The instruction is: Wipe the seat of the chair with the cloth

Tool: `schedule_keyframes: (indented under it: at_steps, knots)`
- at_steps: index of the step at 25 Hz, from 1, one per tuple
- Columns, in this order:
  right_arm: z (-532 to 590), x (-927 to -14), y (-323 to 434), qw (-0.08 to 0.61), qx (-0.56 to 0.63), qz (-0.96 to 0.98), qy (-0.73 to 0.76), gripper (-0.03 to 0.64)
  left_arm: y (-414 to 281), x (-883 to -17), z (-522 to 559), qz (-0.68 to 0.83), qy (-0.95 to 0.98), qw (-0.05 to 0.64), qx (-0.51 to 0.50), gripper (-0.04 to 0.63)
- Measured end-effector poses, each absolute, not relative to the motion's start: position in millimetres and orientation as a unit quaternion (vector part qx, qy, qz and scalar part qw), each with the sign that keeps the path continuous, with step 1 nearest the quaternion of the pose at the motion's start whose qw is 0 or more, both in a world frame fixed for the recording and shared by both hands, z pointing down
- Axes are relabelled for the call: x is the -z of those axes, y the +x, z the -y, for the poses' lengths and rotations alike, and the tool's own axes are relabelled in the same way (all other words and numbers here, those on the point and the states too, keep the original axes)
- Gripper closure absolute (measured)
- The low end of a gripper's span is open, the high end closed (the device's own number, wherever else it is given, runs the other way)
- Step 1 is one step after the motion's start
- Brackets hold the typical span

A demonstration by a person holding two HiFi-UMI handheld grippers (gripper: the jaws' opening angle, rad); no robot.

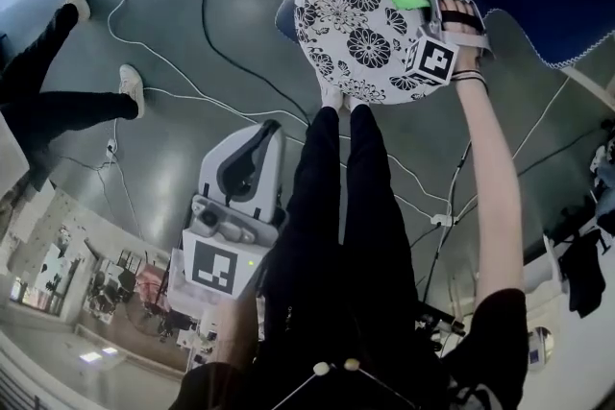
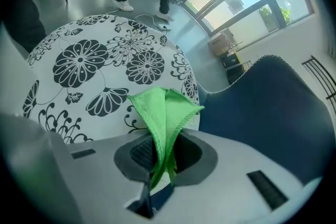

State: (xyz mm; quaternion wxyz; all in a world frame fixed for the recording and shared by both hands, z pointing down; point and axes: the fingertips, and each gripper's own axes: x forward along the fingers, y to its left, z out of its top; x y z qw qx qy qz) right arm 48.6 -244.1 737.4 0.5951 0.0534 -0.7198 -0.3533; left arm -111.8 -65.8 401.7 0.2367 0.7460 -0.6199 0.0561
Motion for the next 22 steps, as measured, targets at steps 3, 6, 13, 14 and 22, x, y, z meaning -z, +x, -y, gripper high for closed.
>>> schedule_keyframes:
  at_steps: [3, 6, 13, 14, 22]
  knots:
    - [220.6, -741.1, 57.4, 0.593, 0.358, 0.721, 0.036, 0.563, -111.5, -401.7, 65.2, 0.618, 0.747, 0.236, -0.057, 0.588]
    - [196.7, -742.4, 67.3, 0.592, 0.371, 0.716, 0.01, 0.563, -111.3, -401.9, 64.5, 0.617, 0.748, 0.236, -0.058, 0.588]
    - [131.5, -744.1, 85.9, 0.586, 0.347, 0.732, -0.029, 0.563, -108.3, -400.8, 64.6, 0.614, 0.751, 0.236, -0.059, 0.588]
    - [121.9, -743.9, 89.5, 0.586, 0.341, 0.734, -0.032, 0.563, -107.5, -400.0, 64.9, 0.613, 0.752, 0.235, -0.059, 0.588]
    - [30.1, -748.2, 117.8, 0.572, 0.331, 0.742, -0.114, 0.563, -105.5, -397.4, 61.0, 0.613, 0.752, 0.232, -0.063, 0.588]
